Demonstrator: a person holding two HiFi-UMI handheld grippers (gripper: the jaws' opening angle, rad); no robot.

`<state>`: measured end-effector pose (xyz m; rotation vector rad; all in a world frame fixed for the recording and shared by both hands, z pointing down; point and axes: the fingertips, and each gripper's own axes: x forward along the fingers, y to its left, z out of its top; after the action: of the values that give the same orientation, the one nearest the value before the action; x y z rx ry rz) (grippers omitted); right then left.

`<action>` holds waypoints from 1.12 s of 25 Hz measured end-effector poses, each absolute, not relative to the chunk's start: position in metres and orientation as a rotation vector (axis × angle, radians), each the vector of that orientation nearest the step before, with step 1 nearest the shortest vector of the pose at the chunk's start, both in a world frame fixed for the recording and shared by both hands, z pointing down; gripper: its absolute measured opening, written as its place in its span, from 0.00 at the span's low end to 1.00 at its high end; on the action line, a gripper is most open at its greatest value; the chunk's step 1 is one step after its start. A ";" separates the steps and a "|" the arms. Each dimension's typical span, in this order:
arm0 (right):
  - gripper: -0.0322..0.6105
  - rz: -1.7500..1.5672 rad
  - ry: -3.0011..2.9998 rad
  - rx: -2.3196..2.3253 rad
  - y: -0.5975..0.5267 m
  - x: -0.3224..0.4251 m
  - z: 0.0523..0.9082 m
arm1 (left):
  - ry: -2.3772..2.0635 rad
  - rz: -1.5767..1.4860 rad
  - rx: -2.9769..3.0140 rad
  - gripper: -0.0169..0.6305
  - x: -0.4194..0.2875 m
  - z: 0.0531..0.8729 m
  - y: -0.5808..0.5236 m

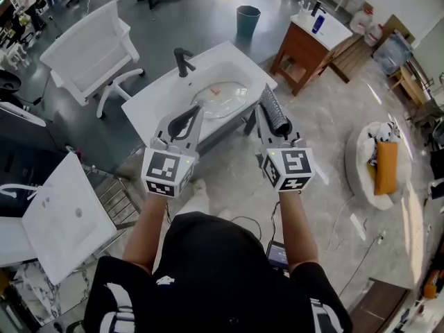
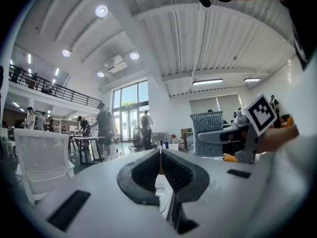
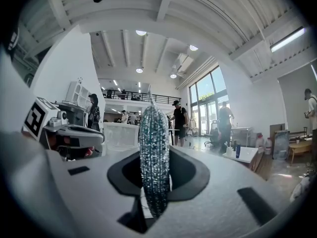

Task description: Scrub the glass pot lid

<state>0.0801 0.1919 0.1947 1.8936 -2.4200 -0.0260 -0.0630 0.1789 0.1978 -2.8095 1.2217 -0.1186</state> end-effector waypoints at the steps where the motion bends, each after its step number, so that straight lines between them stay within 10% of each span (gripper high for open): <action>1: 0.16 -0.025 -2.420 1.891 0.188 0.079 0.196 | 1.229 -0.118 -2.810 0.04 -0.065 0.197 0.175; 28: 0.16 -0.025 -2.337 1.882 0.035 0.089 0.192 | 1.141 -0.110 -2.881 0.04 -0.042 0.195 0.012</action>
<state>0.0890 0.0349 0.1919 1.8821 -2.3371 -0.0246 -0.0420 0.0117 0.1946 -2.8813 1.1409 -0.1097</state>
